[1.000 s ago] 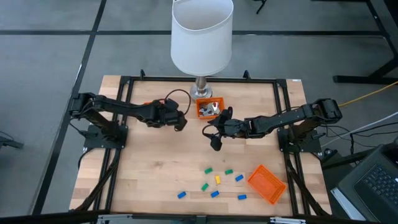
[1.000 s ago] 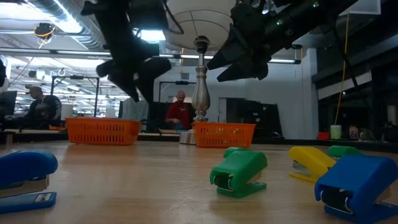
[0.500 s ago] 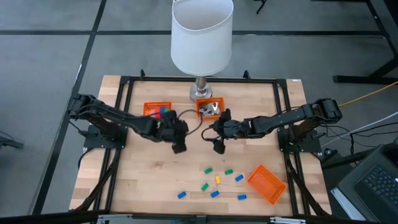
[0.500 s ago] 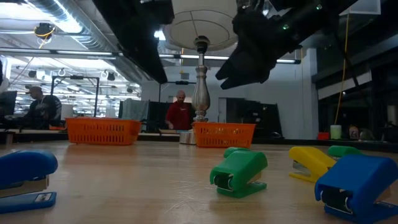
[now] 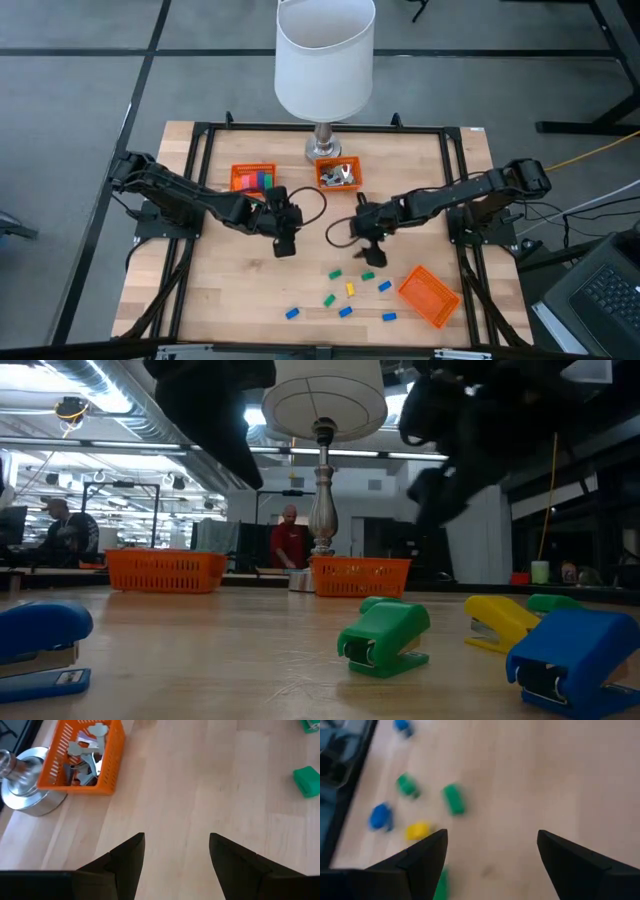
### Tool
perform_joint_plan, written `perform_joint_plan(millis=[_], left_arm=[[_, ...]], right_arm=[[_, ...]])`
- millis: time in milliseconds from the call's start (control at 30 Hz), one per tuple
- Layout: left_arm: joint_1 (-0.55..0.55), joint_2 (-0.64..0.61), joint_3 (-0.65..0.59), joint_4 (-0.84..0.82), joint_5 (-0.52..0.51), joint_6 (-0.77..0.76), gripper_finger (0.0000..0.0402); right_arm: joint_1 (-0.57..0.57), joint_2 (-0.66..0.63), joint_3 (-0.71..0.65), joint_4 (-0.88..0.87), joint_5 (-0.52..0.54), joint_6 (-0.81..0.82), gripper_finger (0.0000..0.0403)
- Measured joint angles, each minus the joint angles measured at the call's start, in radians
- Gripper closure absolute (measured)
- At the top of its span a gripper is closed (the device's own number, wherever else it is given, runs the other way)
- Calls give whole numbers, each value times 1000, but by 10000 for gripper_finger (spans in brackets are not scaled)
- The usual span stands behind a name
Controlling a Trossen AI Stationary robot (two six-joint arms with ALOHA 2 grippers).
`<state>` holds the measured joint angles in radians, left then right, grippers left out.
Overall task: Pick and place Stapler, Stapler remover, tape
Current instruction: Move the orange bin to the middle right of the table
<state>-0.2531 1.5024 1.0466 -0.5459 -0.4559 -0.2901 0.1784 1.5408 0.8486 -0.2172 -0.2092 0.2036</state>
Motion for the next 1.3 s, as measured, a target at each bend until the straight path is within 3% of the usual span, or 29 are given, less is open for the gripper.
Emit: perform_joint_plan(millis=[367,533,700,1033,1300], left_arm=[[0,0,-1,4,-49,-2,183],[0,0,-2,3,-50,-2,183],[0,0,-2,3,-51,-3,183],[0,0,-2,3,-52,35,183],[0,1,-2,3,-79,66,183]], right_arm=[[177,-24,83,-383,-150,266,183],[273,-25,168,-529,-225,401,276],[372,-25,197,-574,-280,645,388],[507,-24,95,-580,-202,987,396],[489,-24,21,-586,-21,1020,388]])
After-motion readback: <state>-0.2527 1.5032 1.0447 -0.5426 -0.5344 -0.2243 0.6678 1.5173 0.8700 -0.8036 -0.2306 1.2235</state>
